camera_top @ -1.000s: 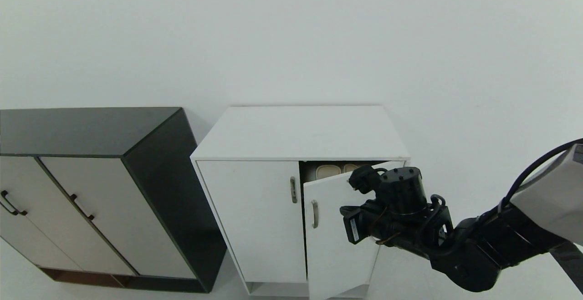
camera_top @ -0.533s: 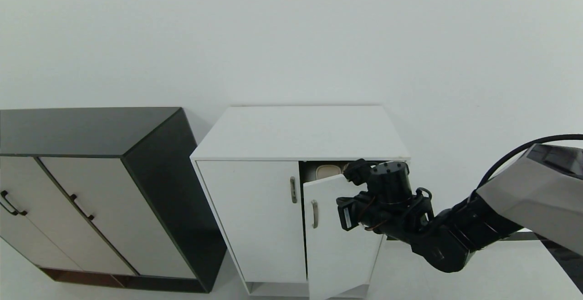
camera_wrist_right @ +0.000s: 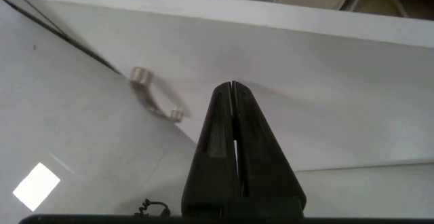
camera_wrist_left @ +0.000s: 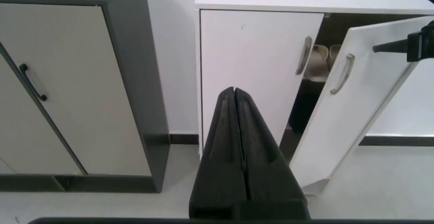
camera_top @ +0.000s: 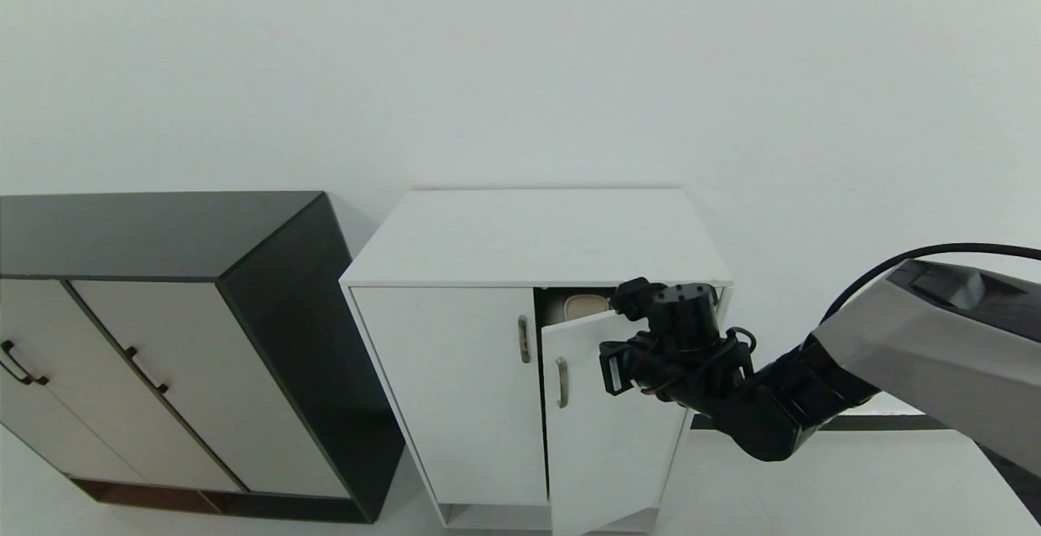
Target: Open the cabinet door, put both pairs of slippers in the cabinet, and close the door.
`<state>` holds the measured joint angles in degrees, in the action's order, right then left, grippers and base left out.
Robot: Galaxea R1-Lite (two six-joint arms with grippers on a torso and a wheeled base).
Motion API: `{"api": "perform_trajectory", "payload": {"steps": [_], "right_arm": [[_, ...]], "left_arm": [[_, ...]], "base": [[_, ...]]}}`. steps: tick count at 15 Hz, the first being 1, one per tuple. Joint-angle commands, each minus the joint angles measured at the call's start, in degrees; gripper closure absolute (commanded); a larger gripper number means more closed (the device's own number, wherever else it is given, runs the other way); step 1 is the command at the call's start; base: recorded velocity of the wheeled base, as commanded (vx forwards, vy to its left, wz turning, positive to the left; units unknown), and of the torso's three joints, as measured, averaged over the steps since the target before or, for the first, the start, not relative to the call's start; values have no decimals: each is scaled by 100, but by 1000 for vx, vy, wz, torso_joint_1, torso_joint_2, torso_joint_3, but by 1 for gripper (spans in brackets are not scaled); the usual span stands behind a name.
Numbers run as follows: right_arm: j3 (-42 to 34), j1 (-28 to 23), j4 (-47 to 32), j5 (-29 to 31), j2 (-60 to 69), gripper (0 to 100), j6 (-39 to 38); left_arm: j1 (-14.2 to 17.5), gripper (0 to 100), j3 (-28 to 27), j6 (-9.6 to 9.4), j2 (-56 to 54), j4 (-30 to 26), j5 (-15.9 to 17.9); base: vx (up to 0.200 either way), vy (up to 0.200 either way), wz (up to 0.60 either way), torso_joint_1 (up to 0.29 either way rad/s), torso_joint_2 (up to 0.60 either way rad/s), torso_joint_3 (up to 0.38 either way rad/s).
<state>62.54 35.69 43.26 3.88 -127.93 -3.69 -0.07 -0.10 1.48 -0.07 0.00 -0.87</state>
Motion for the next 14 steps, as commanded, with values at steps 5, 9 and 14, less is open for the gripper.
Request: {"api": "perform_trajectory", "payload": {"steps": [5, 9, 14], "right_arm": [[408, -115, -196, -1, -206, 100, 0], [962, -159, -609, -1, -347, 100, 0], [1208, -265, -732, -1, -505, 100, 0]], "left_arm": [[-1, 100, 1, 2, 7, 0, -1], [-1, 100, 1, 2, 7, 0, -1], [-1, 100, 1, 2, 7, 0, -1]], "base": [[0, 0, 0, 0, 0, 0], [0, 0, 0, 0, 0, 0], [0, 0, 0, 0, 0, 0]]}}
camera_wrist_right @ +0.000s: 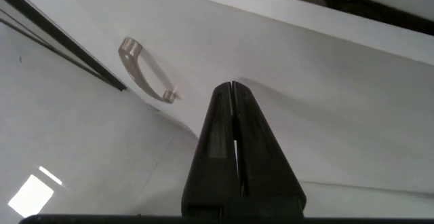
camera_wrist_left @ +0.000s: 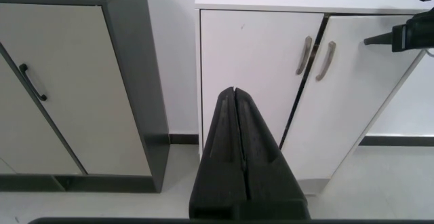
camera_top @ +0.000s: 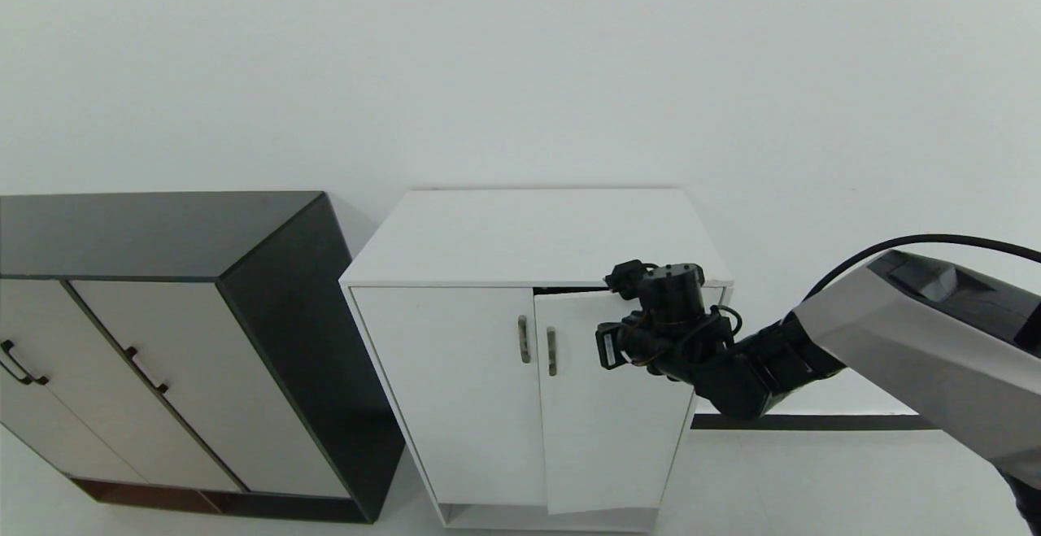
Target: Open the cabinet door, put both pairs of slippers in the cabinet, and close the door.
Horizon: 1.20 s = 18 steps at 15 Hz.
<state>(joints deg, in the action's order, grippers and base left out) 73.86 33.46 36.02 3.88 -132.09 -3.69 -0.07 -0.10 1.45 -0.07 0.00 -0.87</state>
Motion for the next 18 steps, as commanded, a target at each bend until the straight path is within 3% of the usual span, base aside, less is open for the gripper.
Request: {"api": "perform_trajectory", "payload": {"steps": [1, 18], "right_arm": [[93, -68, -8, -1, -107, 100, 0], [427, -121, -148, 17, -300, 100, 0]], "left_arm": [[-1, 100, 1, 4, 7, 0, -1], [-1, 100, -8, 4, 7, 0, 7]], "base": [[0, 0, 0, 0, 0, 0], [0, 0, 0, 0, 0, 0]]}}
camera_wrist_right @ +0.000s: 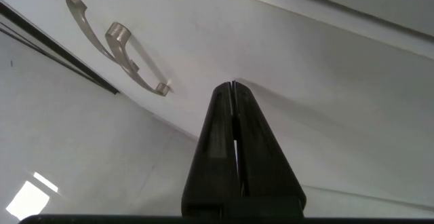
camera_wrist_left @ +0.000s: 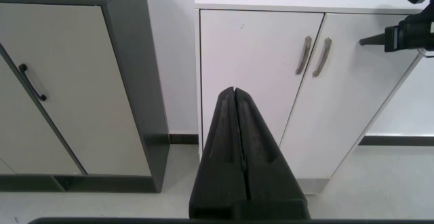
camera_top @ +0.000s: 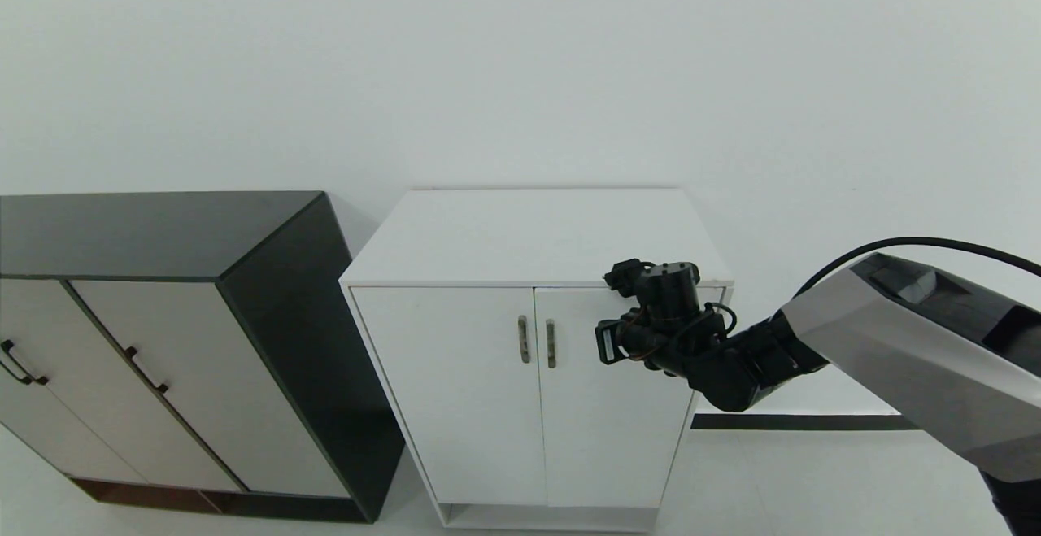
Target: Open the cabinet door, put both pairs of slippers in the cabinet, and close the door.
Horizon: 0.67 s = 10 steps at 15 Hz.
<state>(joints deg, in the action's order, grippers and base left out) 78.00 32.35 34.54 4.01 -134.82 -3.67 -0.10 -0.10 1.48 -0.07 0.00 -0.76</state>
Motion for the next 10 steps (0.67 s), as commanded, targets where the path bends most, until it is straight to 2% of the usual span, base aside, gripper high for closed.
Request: {"api": "perform_trajectory", "payload": {"steps": [1, 10], "right_arm": [[40, -19, 1, 12, -54, 100, -2], [172, -71, 1, 21, -89, 100, -2]], "left_arm": [[1, 100, 1, 2, 7, 0, -4], [1, 100, 1, 2, 7, 0, -4]], "base": [[0, 0, 0, 0, 0, 0], [0, 0, 0, 0, 0, 0]]}}
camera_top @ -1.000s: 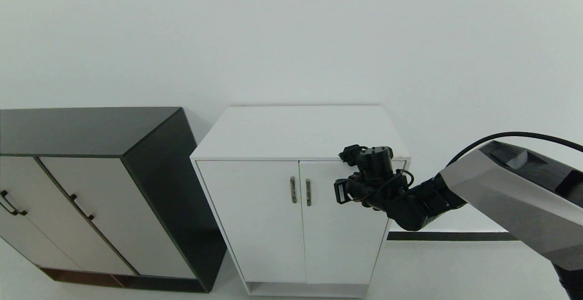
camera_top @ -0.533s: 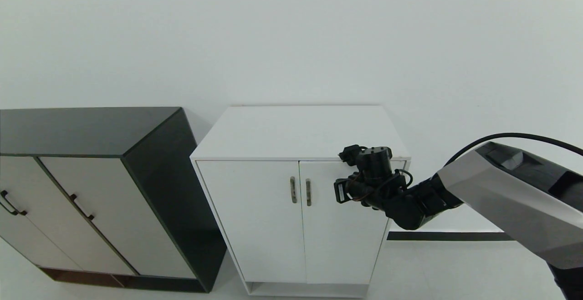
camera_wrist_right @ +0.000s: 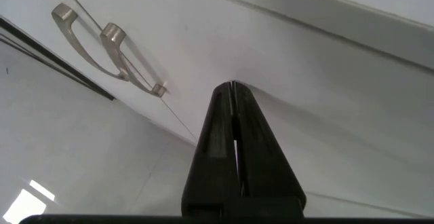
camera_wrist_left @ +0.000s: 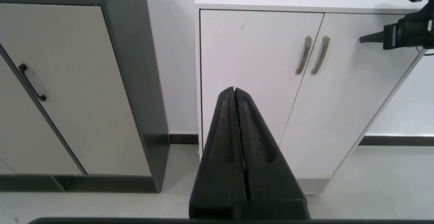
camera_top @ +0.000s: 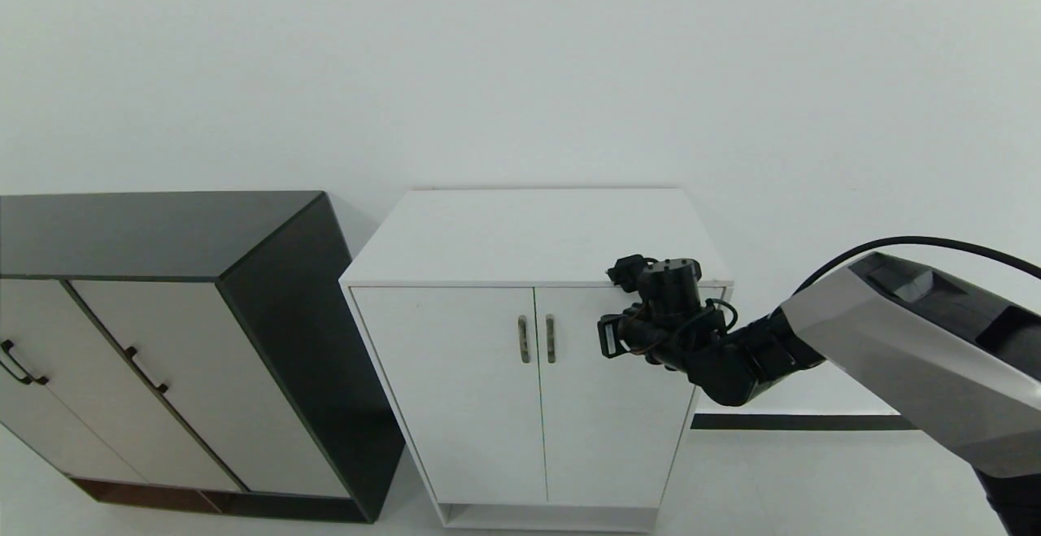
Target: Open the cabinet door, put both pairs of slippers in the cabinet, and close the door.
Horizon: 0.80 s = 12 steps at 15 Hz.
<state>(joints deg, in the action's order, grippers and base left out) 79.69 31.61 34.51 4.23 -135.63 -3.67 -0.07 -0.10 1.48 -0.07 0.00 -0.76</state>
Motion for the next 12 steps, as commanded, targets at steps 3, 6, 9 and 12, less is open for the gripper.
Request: {"api": "perform_trajectory", "payload": {"steps": [3, 6, 9, 12], "right_arm": [[-173, 12, 21, -1, 116, 100, -11], [-718, 38, 47, -1, 582, 100, -2], [-1553, 38, 302, -1, 1144, 100, -11], [-3214, 21, 1198, -1, 1953, 100, 15]], "left_arm": [[-1, 100, 1, 2, 7, 0, -4], [-1, 100, 1, 2, 7, 0, -4], [-1, 100, 1, 2, 7, 0, -4], [-1, 100, 1, 2, 7, 0, 5]], "base": [[0, 0, 0, 0, 0, 0], [0, 0, 0, 0, 0, 0], [0, 0, 0, 0, 0, 0], [0, 0, 0, 0, 0, 0]]}}
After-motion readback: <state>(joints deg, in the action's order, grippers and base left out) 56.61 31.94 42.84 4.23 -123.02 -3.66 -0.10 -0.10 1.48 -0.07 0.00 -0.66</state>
